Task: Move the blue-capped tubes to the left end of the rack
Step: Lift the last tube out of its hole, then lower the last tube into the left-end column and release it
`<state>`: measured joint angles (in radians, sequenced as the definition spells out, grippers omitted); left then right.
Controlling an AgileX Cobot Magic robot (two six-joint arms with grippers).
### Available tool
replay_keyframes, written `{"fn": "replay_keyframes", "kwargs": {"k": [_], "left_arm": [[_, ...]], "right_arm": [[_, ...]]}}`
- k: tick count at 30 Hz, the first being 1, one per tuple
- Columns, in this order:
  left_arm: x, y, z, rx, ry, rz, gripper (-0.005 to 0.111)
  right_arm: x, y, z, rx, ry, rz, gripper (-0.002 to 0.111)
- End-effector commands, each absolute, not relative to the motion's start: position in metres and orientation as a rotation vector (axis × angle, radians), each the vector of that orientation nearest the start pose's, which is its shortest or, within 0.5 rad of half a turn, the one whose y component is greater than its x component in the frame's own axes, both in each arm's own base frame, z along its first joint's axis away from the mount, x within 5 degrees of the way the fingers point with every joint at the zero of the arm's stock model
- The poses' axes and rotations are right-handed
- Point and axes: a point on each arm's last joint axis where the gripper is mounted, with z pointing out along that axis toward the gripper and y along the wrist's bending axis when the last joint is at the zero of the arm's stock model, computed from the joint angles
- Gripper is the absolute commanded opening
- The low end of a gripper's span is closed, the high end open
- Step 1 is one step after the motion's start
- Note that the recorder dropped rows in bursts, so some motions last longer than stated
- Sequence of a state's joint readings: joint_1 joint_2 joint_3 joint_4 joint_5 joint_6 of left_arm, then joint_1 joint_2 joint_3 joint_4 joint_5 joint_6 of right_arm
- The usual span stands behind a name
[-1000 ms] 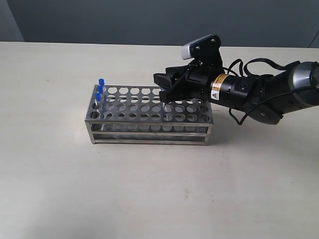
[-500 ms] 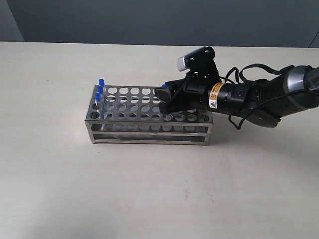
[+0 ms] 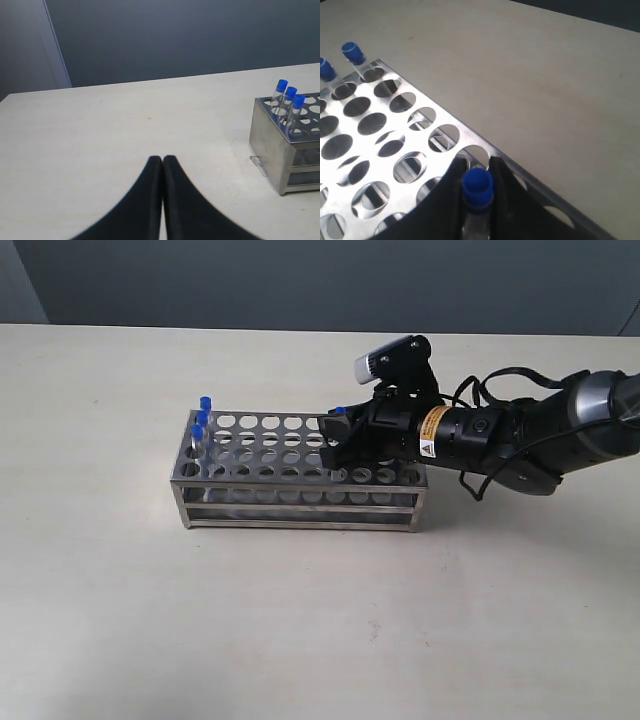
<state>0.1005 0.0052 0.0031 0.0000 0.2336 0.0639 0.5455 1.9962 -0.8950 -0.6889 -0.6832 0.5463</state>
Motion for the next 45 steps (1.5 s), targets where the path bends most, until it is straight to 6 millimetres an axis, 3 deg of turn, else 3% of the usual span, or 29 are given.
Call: {"fn": "replay_keyframes", "kwargs": {"k": [1,8,11,14,18,24,37,45], "left_arm": [[0.055,0.005,0.192,-0.028,1.717,0.118,0.001],[0.055,0.005,0.192,-0.028,1.717,0.118,0.001],[0.055,0.005,0.192,-0.028,1.717,0.118,0.001],[0.055,0.005,0.192,-0.028,1.717,0.118,0.001],[0.055,0.005,0.192,-0.028,1.717,0.118,0.001],[0.055,0.005,0.192,-0.028,1.717,0.118,0.001],[0.055,0.005,0.192,-0.028,1.717,0.118,0.001],[0.055,0.005,0.192,-0.028,1.717,0.118,0.001]], "right_arm": [[0.303,0.225,0.151,-0.821,1.827,0.738,-0.001],[0.294,0.223,0.210,-0.813,1.649,0.749,-0.001],[0.280,0.238,0.231,-0.887,1.547,0.789,-0.001],[0.264,0.262,0.237,-0.947,1.497,0.844,-0.001],[0.242,0.303,0.234,-1.048,1.443,0.928,-0.001],[0.245,0.330,0.221,-1.113,1.423,0.947,-0.001],[0.252,0.339,0.187,-1.128,1.506,0.970,-0.001],[0.252,0.340,0.182,-1.130,1.497,0.993,-0.001]]}}
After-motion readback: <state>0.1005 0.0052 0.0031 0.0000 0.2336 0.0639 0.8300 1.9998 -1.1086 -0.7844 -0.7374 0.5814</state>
